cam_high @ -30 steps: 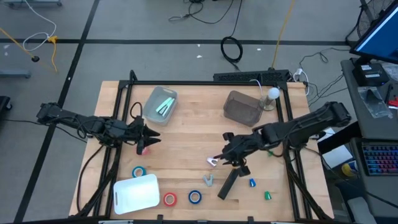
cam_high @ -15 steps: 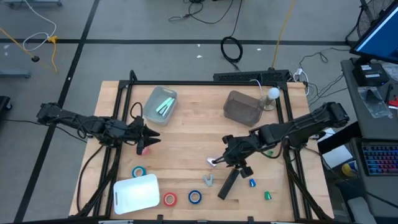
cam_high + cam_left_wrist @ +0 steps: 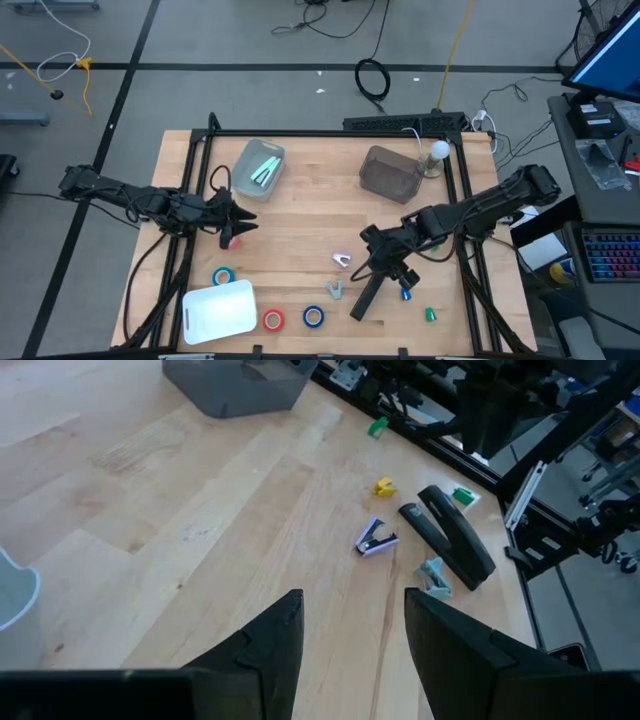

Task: Pick and place Stapler, Stapler remover, tape
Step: Put the black stapler into the gray bin

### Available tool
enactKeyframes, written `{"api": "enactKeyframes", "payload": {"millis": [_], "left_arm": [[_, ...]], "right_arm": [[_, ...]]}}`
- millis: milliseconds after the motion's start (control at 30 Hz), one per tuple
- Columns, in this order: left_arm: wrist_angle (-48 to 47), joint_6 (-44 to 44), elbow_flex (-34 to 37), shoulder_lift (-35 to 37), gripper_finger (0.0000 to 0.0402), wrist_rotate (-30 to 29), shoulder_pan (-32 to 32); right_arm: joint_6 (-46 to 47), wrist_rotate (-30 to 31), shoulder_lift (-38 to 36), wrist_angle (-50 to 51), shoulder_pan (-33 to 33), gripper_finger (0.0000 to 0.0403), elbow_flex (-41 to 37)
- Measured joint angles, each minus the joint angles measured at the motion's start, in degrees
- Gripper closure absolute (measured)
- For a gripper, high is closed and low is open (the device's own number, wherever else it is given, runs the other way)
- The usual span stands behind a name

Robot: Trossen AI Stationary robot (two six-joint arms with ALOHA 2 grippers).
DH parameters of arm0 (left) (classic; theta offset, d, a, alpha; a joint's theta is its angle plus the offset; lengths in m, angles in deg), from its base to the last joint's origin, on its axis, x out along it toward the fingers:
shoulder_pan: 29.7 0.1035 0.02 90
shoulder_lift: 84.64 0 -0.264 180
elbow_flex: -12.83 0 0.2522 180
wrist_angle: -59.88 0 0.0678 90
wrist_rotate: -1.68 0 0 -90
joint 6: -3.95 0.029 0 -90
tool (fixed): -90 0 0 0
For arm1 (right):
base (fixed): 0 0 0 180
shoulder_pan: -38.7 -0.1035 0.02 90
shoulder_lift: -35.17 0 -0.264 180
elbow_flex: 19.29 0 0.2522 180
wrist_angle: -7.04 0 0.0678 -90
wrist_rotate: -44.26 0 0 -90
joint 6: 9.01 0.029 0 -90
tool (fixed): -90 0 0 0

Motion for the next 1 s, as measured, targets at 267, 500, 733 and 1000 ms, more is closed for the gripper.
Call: {"api": "enactKeyframes", "payload": {"millis": [267, 500, 733, 1000], "left_arm": [[0.86, 1.24, 0.00, 0.00, 0.0227, -0.03, 0.00], [0.87, 1.11, 0.00, 0.00, 0.0227, -0.04, 0.00], [0.88, 1.11, 0.00, -0.07, 0.0227, -0.04, 0.00], [0.81, 1.38, 0.00, -0.07, 0.0227, -0.04, 0.00]], "right_arm": [[-2.33, -1.87, 1.37, 1.40, -1.30, 0.0199, -1.93], [-3.52, -2.92, 1.37, -1.21, -1.39, 0.0199, -5.85], [-3.60, -2.95, 1.27, -5.72, -1.37, 0.0199, -9.15], [-3.32, -6.02, 1.19, -13.08, -2.48, 0.0199, -12.15]]}}
